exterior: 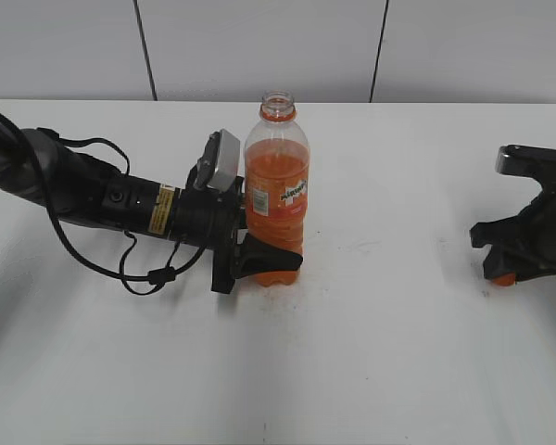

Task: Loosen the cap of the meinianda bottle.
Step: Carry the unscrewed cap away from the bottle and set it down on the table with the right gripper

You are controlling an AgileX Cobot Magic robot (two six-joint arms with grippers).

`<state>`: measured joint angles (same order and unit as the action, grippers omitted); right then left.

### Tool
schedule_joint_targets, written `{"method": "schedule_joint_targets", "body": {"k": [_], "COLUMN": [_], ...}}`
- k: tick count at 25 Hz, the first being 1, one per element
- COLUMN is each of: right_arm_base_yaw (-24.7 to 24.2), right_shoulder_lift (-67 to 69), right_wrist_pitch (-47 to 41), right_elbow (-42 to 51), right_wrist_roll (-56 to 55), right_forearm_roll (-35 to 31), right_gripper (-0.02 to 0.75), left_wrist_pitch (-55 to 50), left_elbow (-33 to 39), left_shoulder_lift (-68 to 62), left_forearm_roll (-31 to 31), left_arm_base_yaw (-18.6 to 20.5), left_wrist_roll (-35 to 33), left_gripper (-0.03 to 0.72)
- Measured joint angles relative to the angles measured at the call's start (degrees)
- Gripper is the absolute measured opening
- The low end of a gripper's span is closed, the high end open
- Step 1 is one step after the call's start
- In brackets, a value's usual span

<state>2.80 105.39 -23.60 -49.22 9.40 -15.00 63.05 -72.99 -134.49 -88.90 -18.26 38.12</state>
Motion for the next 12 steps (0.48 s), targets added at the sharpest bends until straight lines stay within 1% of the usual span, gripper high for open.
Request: {"method": "schedule_joint_targets", "body": {"k": [8,10,12], "right_arm_base_yaw": [0.0,0.0,0.0], "right_shoulder_lift": [1.85,1.85,1.92], "right_wrist_pitch": [0.76,0.83,0.9], "right_elbow": [0.04,0.04,0.04], "right_wrist_roll": [-0.05,-0.05,-0.05], "right_forearm_roll": [0.0,0.0,0.0], "right_gripper": [0.273,0.316,0.403], "left_wrist_pitch": [0.0,0.0,0.0], "left_elbow": [0.0,0.0,0.0], "left_shoulder_lift": [0.0,0.0,0.0], "left_forearm_roll": [0.3,0.36,0.39], "left_arm_base_yaw": [0.0,0.0,0.0], "left_wrist_roll": [0.0,0.0,0.0], "left_gripper": [0.4,0.4,0.4]}}
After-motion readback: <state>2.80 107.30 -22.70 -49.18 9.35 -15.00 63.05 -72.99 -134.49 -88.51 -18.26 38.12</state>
